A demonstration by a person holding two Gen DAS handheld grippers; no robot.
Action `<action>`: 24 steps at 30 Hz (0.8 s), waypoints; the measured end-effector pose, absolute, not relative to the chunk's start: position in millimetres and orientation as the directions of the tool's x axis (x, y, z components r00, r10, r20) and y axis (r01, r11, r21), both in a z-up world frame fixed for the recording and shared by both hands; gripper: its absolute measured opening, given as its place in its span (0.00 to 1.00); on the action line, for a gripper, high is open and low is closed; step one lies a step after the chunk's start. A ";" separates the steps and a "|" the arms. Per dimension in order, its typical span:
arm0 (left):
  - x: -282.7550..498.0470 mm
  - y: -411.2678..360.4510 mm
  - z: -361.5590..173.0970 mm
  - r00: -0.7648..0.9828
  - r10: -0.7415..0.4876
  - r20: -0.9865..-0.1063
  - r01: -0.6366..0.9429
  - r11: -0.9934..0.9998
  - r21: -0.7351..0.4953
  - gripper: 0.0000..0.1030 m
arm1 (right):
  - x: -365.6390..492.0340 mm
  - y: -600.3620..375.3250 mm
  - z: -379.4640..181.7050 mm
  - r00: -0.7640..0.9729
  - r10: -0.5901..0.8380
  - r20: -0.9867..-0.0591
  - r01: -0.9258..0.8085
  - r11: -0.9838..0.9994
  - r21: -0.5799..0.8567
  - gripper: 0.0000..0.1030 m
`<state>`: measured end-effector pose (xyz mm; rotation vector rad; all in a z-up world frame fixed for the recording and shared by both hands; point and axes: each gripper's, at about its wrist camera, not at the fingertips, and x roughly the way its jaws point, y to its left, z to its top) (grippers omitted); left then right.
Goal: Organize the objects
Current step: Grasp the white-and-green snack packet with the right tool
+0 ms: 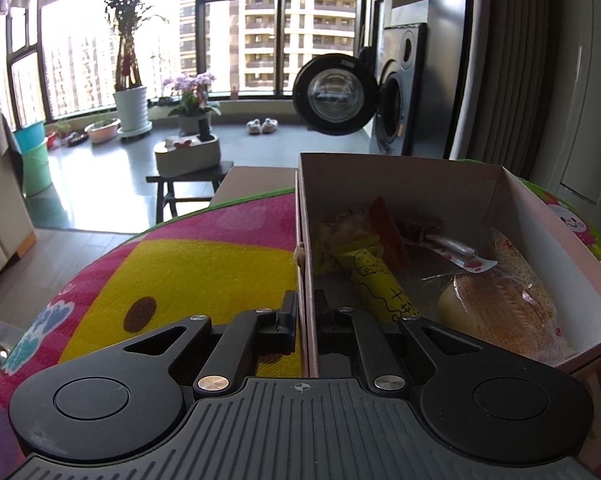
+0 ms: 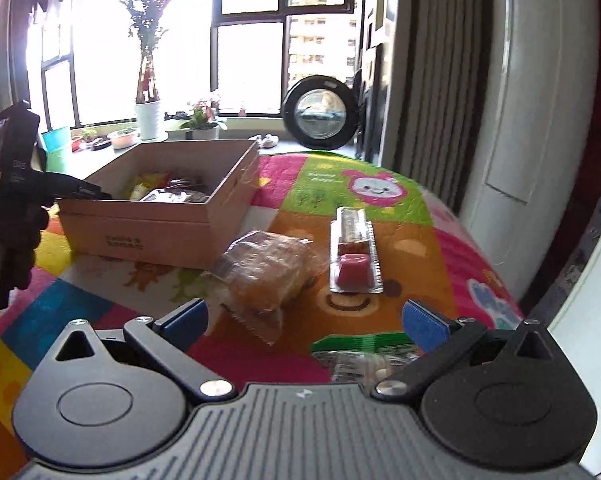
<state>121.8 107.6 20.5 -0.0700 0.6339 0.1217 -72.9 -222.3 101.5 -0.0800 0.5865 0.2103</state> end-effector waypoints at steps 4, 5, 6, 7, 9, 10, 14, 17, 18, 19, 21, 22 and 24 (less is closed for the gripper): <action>120.0 106.7 22.7 0.787 0.094 -0.610 -0.136 0.990 -0.024 0.10 | -72.0 -202.1 93.3 0.785 0.190 -0.590 -0.300 0.949 -0.093 1.00; 119.2 106.9 22.9 0.786 0.092 -0.611 -0.135 0.991 -0.024 0.10 | -74.2 -197.2 90.3 0.781 0.192 -0.594 -0.315 0.943 -0.109 1.00; 119.0 107.0 23.6 0.784 0.088 -0.614 -0.135 0.990 -0.031 0.10 | -75.9 -193.3 87.5 0.768 0.209 -0.605 -0.335 0.937 -0.101 1.00; 118.9 107.6 23.8 0.782 0.085 -0.617 -0.137 0.990 -0.037 0.10 | -77.7 -190.2 84.7 0.751 0.239 -0.616 -0.361 0.929 -0.079 1.00; 118.7 107.8 24.1 0.780 0.085 -0.620 -0.140 0.989 -0.041 0.10 | -79.4 -183.5 77.7 0.720 0.292 -0.629 -0.394 0.919 -0.025 1.00; 118.6 107.1 24.0 0.780 0.087 -0.619 -0.141 0.989 -0.039 0.10 | -78.5 -179.4 73.1 0.708 0.298 -0.640 -0.393 0.920 -0.006 1.00; 117.2 106.3 23.4 0.786 0.085 -0.612 -0.144 0.988 -0.048 0.10 | -76.8 -172.7 58.2 0.684 0.304 -0.664 -0.345 0.936 0.072 1.00; 116.3 106.5 23.2 0.791 0.084 -0.606 -0.149 0.987 -0.058 0.11 | -74.8 -170.8 59.6 0.654 0.304 -0.693 -0.376 0.925 0.051 1.00; 115.9 106.9 22.9 0.793 0.083 -0.604 -0.152 0.986 -0.064 0.11 | -73.0 -169.5 61.1 0.637 0.301 -0.710 -0.394 0.918 0.036 1.00; 115.8 107.3 22.9 0.793 0.083 -0.603 -0.154 0.986 -0.068 0.11 | -70.0 -168.8 63.1 0.618 0.301 -0.726 -0.408 0.913 0.031 1.00; 116.0 107.1 22.8 0.793 0.083 -0.603 -0.159 0.985 -0.073 0.11 | -62.3 -170.2 67.7 0.578 0.308 -0.755 -0.417 0.908 0.051 1.00; 116.1 107.0 23.0 0.792 0.083 -0.604 -0.159 0.985 -0.073 0.11 | -60.2 -171.1 69.4 0.564 0.314 -0.764 -0.426 0.903 0.056 1.00; 117.3 107.1 24.2 0.786 0.083 -0.612 -0.156 0.986 -0.066 0.11 | -59.8 -178.5 76.5 0.527 0.344 -0.777 -0.446 0.890 0.092 1.00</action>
